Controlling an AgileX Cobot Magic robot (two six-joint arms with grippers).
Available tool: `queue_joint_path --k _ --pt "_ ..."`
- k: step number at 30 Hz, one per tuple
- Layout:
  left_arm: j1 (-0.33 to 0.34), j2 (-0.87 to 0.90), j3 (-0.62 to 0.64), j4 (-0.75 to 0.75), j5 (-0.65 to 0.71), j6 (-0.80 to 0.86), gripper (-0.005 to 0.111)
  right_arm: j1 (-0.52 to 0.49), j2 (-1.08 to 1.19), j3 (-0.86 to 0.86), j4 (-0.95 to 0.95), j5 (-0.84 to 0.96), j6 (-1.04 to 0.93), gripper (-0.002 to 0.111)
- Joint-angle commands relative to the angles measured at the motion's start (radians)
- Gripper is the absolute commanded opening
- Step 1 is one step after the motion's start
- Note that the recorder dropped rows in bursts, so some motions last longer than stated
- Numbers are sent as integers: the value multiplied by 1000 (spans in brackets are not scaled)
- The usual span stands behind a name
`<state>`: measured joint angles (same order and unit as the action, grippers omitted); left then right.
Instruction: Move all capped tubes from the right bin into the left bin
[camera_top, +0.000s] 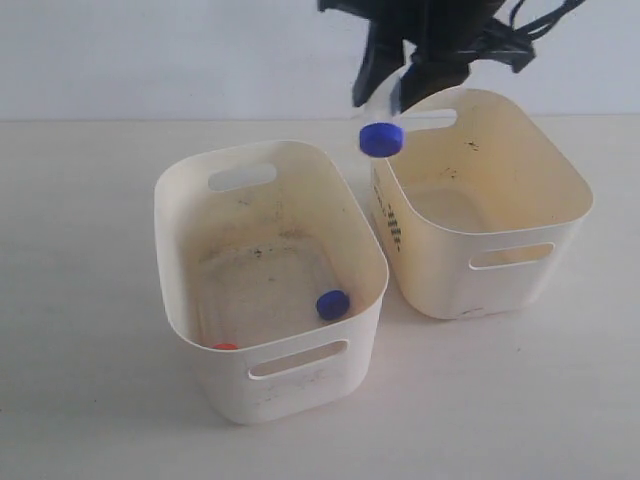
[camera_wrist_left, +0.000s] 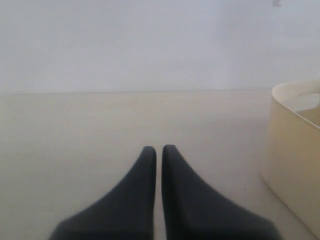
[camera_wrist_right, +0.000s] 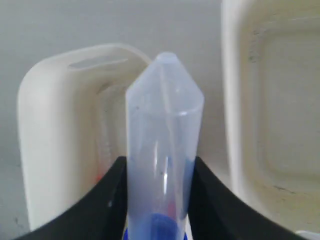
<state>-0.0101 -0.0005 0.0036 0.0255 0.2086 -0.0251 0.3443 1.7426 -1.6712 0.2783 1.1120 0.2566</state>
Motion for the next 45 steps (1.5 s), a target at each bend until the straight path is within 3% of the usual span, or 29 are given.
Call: queue_joint_path --k 1,5,8,9,10,11,12,13,15,16,17,27,40,45 --pt "0 0 -4 -6 -6 -10 4 102 14 5 27 10 -61 0" --pt "0 0 -4 -6 -6 -10 4 165 40 5 29 1 -126 2" --pt "0 0 -4 -6 -6 -10 4 203 65 5 42 24 -197 19" --pt "0 0 -4 -6 -6 -10 4 214 75 5 42 34 -195 35" --pt "0 0 -4 -6 -6 -10 4 225 85 5 49 51 -193 68" --pt "0 0 -4 -6 -6 -10 4 227 94 5 51 57 -189 90" --pt "0 0 -4 -6 -6 -10 4 233 105 5 51 73 -190 104" --pt "0 0 -4 -6 -6 -10 4 233 108 5 49 85 -192 100" --pt "0 0 -4 -6 -6 -10 4 233 113 5 47 94 -185 60" --pt "0 0 -4 -6 -6 -10 4 233 107 5 52 92 -187 22" --pt "0 0 -4 -6 -6 -10 4 233 103 5 52 92 -187 0" --pt "0 0 -4 -6 -6 -10 4 233 -117 5 52 95 -174 4" --pt "0 0 -4 -6 -6 -10 4 233 -126 5 60 84 -151 4" --pt "0 0 -4 -6 -6 -10 4 251 -172 75 37 -49 -195 4"
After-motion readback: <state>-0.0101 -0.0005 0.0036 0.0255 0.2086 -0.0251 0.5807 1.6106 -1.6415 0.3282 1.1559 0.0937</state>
